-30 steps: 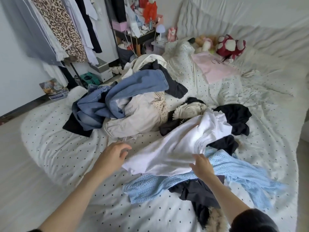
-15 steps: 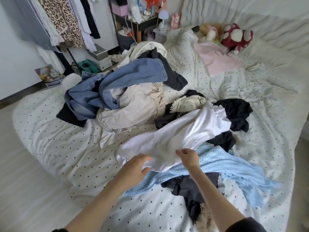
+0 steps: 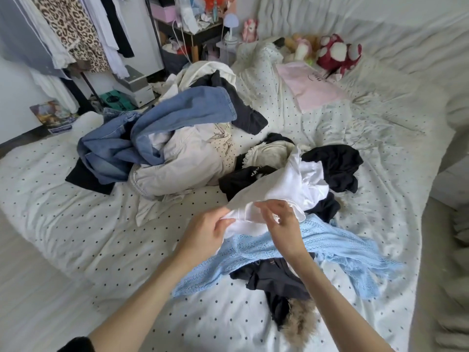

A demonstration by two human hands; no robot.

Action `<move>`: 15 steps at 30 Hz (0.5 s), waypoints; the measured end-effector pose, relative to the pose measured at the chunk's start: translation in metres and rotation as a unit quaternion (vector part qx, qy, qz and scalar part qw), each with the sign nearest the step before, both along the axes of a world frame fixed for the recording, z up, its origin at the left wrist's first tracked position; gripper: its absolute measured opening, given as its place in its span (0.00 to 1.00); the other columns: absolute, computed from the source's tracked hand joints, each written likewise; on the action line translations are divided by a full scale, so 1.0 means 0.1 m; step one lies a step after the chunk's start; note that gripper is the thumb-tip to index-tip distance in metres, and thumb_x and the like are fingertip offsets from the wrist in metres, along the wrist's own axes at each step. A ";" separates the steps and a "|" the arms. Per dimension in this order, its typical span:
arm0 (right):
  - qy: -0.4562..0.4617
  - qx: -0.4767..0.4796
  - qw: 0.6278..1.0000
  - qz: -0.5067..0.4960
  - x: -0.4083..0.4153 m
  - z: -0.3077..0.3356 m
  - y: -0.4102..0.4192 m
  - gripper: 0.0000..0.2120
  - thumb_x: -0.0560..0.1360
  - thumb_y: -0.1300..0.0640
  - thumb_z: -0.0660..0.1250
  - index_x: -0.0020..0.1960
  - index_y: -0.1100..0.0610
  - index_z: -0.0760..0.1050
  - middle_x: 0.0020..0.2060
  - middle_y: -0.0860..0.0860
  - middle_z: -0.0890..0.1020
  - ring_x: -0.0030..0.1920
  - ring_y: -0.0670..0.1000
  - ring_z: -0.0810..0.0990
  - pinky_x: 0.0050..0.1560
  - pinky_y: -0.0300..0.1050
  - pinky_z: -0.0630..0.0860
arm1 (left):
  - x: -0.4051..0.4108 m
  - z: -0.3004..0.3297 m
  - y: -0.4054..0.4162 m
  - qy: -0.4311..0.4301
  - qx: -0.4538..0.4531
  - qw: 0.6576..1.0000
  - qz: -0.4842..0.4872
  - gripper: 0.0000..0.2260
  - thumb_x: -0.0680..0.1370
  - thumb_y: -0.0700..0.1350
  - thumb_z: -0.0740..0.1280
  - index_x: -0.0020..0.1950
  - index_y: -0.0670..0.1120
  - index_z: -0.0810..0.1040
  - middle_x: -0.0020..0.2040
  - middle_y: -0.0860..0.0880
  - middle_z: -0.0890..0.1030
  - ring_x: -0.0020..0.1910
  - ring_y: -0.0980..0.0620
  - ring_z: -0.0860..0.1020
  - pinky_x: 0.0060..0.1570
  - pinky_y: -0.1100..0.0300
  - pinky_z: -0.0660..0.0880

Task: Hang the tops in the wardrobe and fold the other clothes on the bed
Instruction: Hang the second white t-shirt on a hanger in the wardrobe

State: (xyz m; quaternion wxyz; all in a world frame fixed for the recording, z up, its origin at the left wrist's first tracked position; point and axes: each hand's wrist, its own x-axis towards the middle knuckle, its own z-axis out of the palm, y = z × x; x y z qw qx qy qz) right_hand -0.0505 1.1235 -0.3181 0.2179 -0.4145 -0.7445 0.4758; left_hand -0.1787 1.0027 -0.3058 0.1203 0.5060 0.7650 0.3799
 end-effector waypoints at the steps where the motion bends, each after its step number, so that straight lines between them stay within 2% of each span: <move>1: -0.057 0.029 0.998 -0.005 -0.01 -0.05 0.07 0.10 0.76 0.57 0.66 0.56 0.56 0.80 0.56 0.50 0.77 0.60 0.49 0.72 0.62 0.47 0.69 | -0.05 0.11 -0.04 0.005 0.014 1.000 0.000 0.12 0.76 0.40 0.64 0.34 0.38 0.70 0.26 0.54 0.62 0.31 0.53 0.61 0.32 0.58 0.57; 2: -0.119 0.047 0.992 -0.015 -0.02 -0.08 0.13 0.13 0.76 0.55 0.67 0.59 0.55 0.77 0.59 0.52 0.75 0.62 0.53 0.71 0.63 0.52 0.68 | -0.12 0.22 -0.09 0.007 0.027 1.000 0.006 0.11 0.75 0.41 0.63 0.35 0.37 0.71 0.27 0.53 0.65 0.31 0.53 0.63 0.33 0.58 0.60; 4: -0.217 0.068 0.973 -0.035 -0.08 -0.10 0.28 0.19 0.74 0.48 0.67 0.62 0.53 0.72 0.62 0.52 0.73 0.63 0.55 0.69 0.64 0.55 0.66 | -0.28 0.44 -0.20 0.010 0.044 0.998 0.033 0.09 0.74 0.43 0.62 0.39 0.38 0.76 0.30 0.49 0.72 0.31 0.55 0.67 0.34 0.60 0.64; 7: -0.283 0.144 0.948 -0.001 -0.34 -0.02 0.33 0.21 0.74 0.45 0.65 0.65 0.50 0.70 0.62 0.50 0.73 0.64 0.53 0.68 0.62 0.55 0.61 | -0.60 0.79 -0.52 0.044 0.080 0.991 0.099 0.10 0.74 0.42 0.63 0.43 0.36 0.79 0.34 0.43 0.78 0.34 0.53 0.72 0.37 0.65 0.69; 9: -0.268 0.232 0.935 0.031 -0.58 0.10 0.25 0.16 0.76 0.47 0.62 0.62 0.50 0.74 0.60 0.50 0.76 0.62 0.53 0.71 0.61 0.54 0.61 | -0.79 0.98 -0.76 0.084 0.097 0.982 0.140 0.08 0.75 0.38 0.64 0.44 0.36 0.80 0.36 0.45 0.79 0.35 0.56 0.72 0.37 0.71 0.68; 11: -0.212 0.334 0.916 0.062 -0.86 0.26 0.08 0.12 0.78 0.50 0.60 0.55 0.52 0.79 0.54 0.50 0.81 0.58 0.54 0.75 0.58 0.53 0.63 | -1.00 1.14 -1.07 0.104 0.113 0.965 0.212 0.05 0.77 0.35 0.64 0.46 0.36 0.80 0.38 0.48 0.78 0.37 0.60 0.71 0.38 0.77 0.65; 13: -0.144 0.402 0.896 0.124 -1.07 0.46 -0.12 0.11 0.79 0.52 0.61 0.49 0.54 0.81 0.47 0.51 0.84 0.54 0.55 0.78 0.55 0.53 0.65 | -1.22 1.29 -1.43 0.098 0.129 0.940 0.300 0.06 0.78 0.35 0.64 0.48 0.37 0.80 0.38 0.47 0.77 0.34 0.61 0.69 0.36 0.77 0.64; 15: -0.079 0.449 0.864 0.214 -1.32 0.71 -0.44 0.09 0.77 0.53 0.65 0.50 0.55 0.82 0.45 0.52 0.84 0.52 0.56 0.80 0.52 0.54 0.68 | -1.43 1.49 -1.97 0.118 0.144 0.906 0.381 0.06 0.78 0.36 0.63 0.47 0.36 0.79 0.37 0.45 0.76 0.32 0.60 0.68 0.35 0.72 0.64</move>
